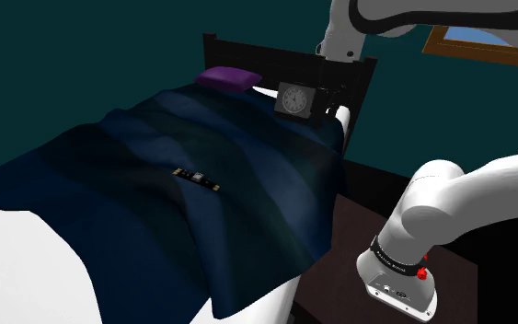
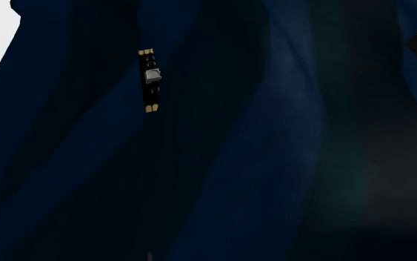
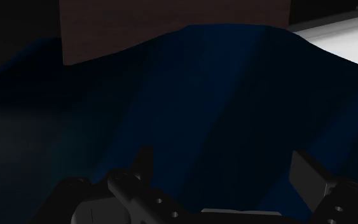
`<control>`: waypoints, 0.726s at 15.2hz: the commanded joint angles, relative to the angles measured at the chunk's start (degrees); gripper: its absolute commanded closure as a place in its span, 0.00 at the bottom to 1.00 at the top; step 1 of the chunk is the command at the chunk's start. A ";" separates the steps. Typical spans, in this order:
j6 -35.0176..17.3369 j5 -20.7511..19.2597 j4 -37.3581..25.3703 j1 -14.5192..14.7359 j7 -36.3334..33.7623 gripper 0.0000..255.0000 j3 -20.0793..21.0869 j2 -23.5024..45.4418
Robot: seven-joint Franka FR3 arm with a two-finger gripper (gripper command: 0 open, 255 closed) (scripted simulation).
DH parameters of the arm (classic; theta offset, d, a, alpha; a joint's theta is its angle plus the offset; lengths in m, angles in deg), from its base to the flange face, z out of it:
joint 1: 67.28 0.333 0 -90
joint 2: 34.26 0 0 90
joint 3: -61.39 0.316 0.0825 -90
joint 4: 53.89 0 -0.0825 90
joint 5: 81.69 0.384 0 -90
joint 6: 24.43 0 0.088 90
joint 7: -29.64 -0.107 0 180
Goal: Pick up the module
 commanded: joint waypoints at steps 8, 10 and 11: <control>-12.49 1.51 -0.58 1.71 -2.55 0.00 3.61 12.05; -15.74 1.70 -1.48 2.12 -3.30 0.00 4.56 15.92; -17.29 1.74 -2.05 2.31 -3.69 0.00 5.02 17.91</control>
